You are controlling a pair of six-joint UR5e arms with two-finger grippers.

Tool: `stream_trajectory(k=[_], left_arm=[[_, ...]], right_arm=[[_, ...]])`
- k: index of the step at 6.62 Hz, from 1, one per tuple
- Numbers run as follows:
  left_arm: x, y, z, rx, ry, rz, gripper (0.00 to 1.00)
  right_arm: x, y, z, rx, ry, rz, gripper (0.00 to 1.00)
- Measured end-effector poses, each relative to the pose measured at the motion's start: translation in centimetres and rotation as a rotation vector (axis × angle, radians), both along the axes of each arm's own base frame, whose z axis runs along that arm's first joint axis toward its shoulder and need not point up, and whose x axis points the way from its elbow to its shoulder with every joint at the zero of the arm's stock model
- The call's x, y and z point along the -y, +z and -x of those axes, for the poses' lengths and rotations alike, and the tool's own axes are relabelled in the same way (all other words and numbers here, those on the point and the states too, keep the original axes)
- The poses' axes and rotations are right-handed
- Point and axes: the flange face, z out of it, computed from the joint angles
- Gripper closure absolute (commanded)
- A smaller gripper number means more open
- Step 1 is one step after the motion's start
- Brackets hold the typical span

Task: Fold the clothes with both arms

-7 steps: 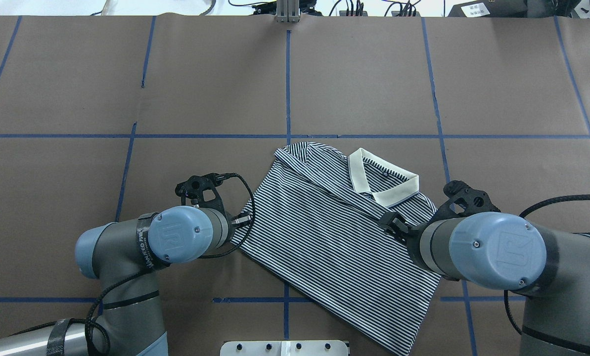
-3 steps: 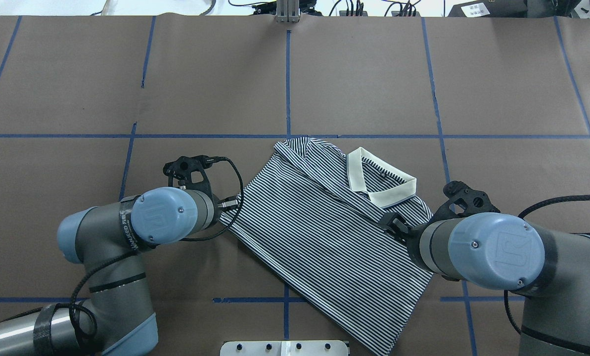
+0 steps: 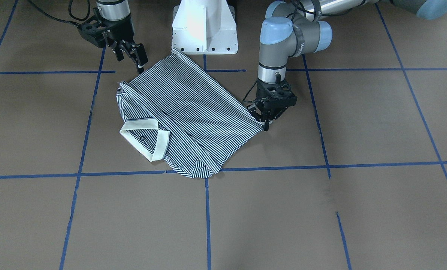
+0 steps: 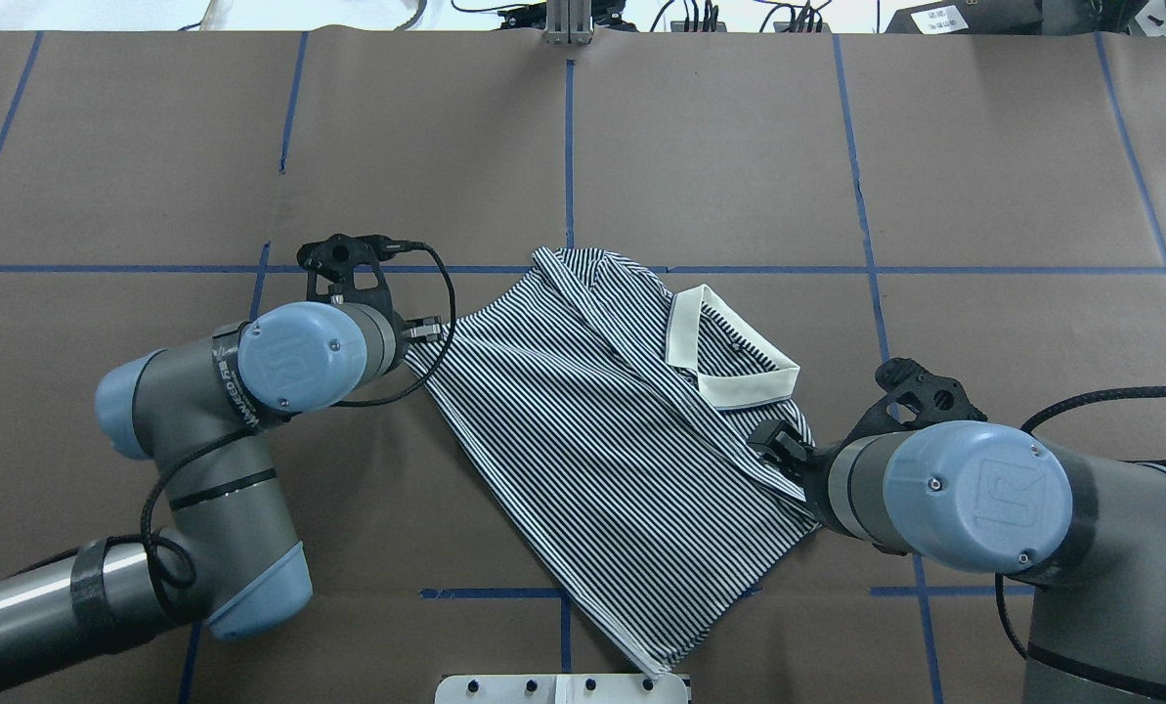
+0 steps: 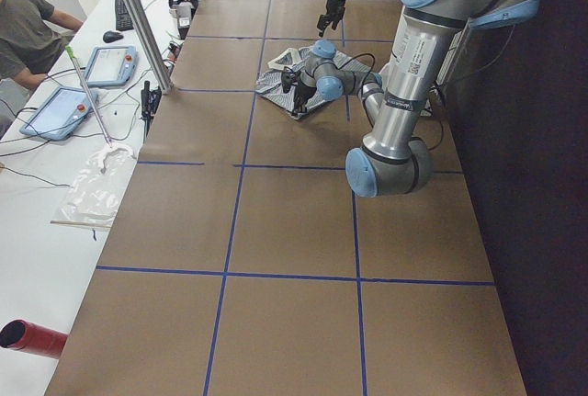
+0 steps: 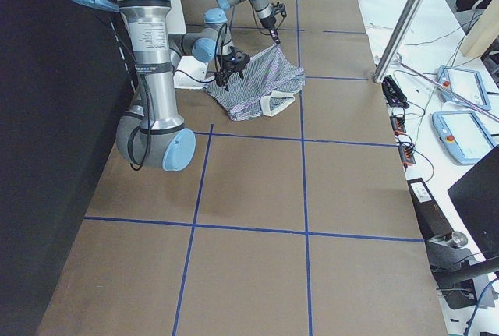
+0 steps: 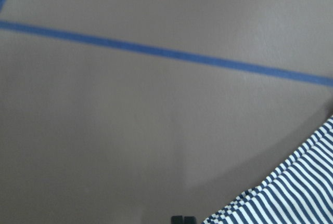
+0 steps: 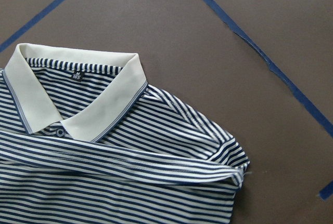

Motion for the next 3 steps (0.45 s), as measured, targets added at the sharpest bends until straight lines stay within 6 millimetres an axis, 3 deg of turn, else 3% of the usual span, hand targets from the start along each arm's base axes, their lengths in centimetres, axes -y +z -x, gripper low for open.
stream_trajectory(k=[2, 3], left_arm=[[10.1, -0.5, -1.0, 0.019, -0.076, -0.064, 1.00], [15.7, -1.4, -1.5, 0.021, -0.116, -0.088, 0.74]], right_arm=[[0.1, -0.1, 0.2, -0.001, 0.003, -0.003, 0.00], [0.3, -0.5, 0.3, 0.007, 0.005, -0.007, 0.00]])
